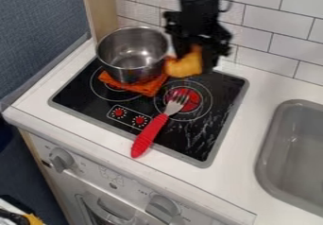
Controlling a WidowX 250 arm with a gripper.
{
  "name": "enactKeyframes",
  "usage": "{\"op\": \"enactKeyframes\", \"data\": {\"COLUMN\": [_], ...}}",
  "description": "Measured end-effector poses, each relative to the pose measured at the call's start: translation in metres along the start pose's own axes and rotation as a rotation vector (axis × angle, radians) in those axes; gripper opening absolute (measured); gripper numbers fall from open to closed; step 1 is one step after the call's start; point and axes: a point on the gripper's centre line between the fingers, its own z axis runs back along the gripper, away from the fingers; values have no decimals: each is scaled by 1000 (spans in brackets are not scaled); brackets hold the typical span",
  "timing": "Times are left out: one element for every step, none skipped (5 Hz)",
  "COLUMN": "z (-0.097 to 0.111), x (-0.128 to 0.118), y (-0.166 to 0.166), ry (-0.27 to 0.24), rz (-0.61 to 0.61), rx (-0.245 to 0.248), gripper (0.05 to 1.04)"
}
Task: Move the yellow object above the right burner
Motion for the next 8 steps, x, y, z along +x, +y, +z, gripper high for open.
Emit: {"op": "enactKeyframes", "data": {"z": [-21,-50,-77,-86,-86,-86,-80,-46], "x": [24,29,30,32,32,32,31,36], "y": [-13,-12,-11,-8,-9,-12,-14,-15], "ry": [45,124,171,189,192,196,201,159], "rz": [-33,-31,-30,-44,-48,-55,-38,7], "rx": [7,20,20,29,26,21,19,25], "gripper": [653,653,653,653,722,978,1003,999]}}
